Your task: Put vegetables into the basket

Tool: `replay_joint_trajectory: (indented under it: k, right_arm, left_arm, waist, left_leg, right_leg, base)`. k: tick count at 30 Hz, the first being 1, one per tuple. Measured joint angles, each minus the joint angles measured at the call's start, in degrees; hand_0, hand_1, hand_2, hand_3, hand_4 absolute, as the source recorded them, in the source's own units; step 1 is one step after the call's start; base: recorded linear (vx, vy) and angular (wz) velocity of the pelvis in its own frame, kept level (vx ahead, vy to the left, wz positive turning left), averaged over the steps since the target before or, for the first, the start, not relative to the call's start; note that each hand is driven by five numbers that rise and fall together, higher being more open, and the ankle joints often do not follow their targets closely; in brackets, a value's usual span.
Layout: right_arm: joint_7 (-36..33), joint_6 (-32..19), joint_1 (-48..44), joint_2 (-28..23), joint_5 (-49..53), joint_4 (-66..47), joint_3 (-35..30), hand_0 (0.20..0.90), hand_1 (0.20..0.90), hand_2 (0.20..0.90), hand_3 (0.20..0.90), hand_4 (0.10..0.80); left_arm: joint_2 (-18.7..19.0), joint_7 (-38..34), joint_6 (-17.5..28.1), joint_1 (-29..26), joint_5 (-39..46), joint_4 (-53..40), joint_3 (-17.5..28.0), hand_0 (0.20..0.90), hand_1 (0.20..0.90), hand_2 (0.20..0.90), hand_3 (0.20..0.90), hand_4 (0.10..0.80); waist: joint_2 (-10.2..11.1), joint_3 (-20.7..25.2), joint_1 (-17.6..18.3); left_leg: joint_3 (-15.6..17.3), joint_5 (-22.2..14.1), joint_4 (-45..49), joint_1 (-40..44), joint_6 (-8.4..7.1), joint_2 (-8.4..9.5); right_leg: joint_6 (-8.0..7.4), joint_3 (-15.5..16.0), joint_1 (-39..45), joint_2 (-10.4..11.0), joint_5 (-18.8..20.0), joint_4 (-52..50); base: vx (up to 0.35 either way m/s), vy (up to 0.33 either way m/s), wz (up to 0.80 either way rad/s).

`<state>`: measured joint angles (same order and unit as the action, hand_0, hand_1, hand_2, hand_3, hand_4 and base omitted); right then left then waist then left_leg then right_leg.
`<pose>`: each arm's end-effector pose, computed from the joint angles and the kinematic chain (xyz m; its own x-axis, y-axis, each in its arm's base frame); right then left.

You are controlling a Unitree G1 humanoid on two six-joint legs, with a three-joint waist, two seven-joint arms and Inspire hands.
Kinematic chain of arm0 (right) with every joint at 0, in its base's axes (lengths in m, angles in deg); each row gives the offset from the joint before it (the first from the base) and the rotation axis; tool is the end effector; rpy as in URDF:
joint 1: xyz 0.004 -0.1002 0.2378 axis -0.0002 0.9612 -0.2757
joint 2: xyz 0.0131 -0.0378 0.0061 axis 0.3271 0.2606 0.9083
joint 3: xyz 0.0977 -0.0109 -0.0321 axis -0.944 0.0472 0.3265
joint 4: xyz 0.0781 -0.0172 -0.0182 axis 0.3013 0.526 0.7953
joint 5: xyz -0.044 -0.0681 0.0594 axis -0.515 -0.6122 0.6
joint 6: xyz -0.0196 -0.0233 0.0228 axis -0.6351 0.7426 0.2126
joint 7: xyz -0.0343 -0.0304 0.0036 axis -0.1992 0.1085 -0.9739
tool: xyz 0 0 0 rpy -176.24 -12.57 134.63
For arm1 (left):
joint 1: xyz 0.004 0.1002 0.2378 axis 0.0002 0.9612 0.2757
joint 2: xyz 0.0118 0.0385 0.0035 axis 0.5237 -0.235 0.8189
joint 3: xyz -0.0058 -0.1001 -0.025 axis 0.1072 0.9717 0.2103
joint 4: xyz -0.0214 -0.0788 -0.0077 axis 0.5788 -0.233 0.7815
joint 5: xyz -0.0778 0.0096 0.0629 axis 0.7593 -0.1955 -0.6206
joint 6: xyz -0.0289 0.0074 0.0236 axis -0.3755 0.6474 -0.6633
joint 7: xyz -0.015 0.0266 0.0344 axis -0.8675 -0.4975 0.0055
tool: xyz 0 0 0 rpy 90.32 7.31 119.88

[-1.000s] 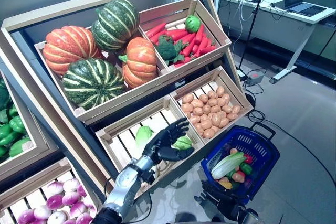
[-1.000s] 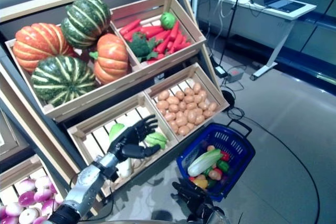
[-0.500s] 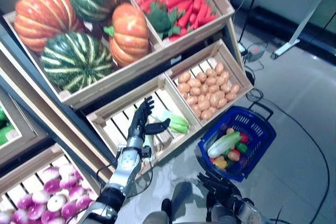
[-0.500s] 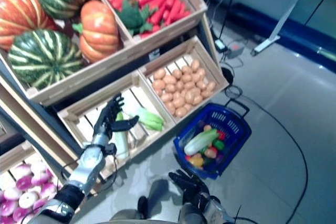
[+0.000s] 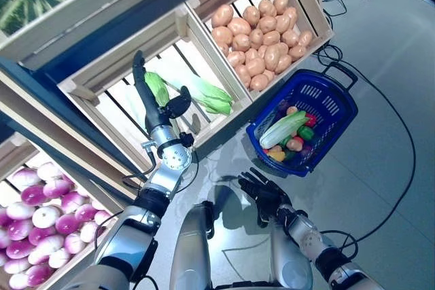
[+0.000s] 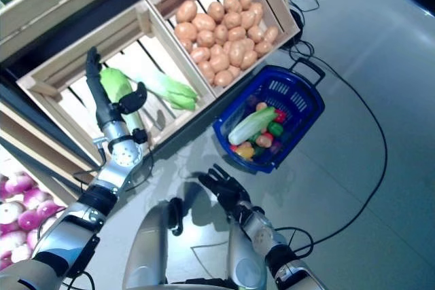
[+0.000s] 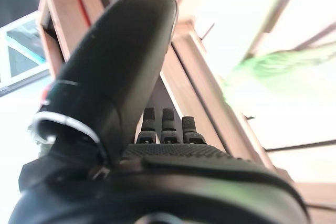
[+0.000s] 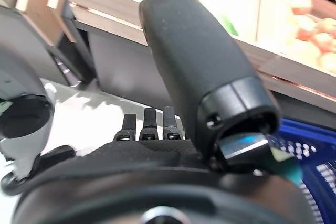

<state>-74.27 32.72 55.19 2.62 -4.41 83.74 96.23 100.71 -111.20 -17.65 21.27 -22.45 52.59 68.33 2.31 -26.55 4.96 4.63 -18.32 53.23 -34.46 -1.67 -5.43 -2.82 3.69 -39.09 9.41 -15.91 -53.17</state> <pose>0.2202 -0.1400 -0.0383 0.8511 0.3567 -0.3853 0.0131 0.7191 0.6948 0.3137 0.1585 0.0929 0.7071 0.5691 0.4196 -0.6605 0.7434 0.1048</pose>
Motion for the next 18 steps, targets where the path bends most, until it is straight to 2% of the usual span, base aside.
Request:
replay_joint_trajectory:
  k: [2,9,13,18]
  right_arm:
    - [-0.90,-0.16,-1.18,-0.14,0.38,-0.15,-0.14,0.900,0.900,0.900,0.900,0.800]
    - [-2.93,-1.17,-4.33,-1.82,2.27,-0.41,-0.17,0.900,0.900,0.900,0.900,0.800]
    - [-3.05,-1.87,-6.09,-2.87,2.41,0.00,-0.17,0.900,0.900,0.900,0.900,0.800]
    - [-3.04,-3.42,-8.37,-3.91,4.30,2.69,-0.21,0.900,0.900,0.900,0.900,0.800]
  left_arm:
    - [-0.13,-0.68,-0.04,-0.12,0.25,2.41,0.23,0.900,0.900,0.900,0.900,0.800]
    - [0.08,-3.73,-1.31,-1.56,2.47,5.23,0.53,0.900,0.900,0.900,0.900,0.800]
    - [1.06,-4.93,-3.87,-4.56,3.95,9.51,0.67,0.900,0.900,0.900,0.900,0.800]
    - [1.76,-5.11,-4.71,-7.05,7.18,13.83,0.73,0.900,0.900,0.900,0.900,0.800]
  waist:
    - [0.14,-0.07,0.37]
    - [0.59,-1.20,0.33]
    - [0.72,-1.29,0.50]
    - [1.17,-1.65,0.40]
  left_leg:
    - [-0.27,-1.31,3.65,-2.29,-0.07,-0.42]
    - [-1.19,-2.41,8.74,-7.35,-0.73,-1.08]
    - [-1.69,-2.64,10.86,-10.63,-1.04,-1.56]
    - [-2.41,-3.00,12.53,-13.11,-1.47,-1.63]
  right_leg:
    - [0.30,-0.20,-2.29,-0.06,-1.13,-3.38]
    - [1.11,-0.26,-7.33,-0.64,-2.20,-8.29]
    - [1.41,-0.33,-10.57,-1.15,-2.38,-10.23]
    - [2.02,-0.22,-13.09,-1.52,-2.80,-11.96]
  base:
    - [-0.029,-0.007,-0.03]
    - [-0.028,-0.006,0.00]
    - [-0.006,-0.007,-0.01]
    - [-0.021,-0.008,0.00]
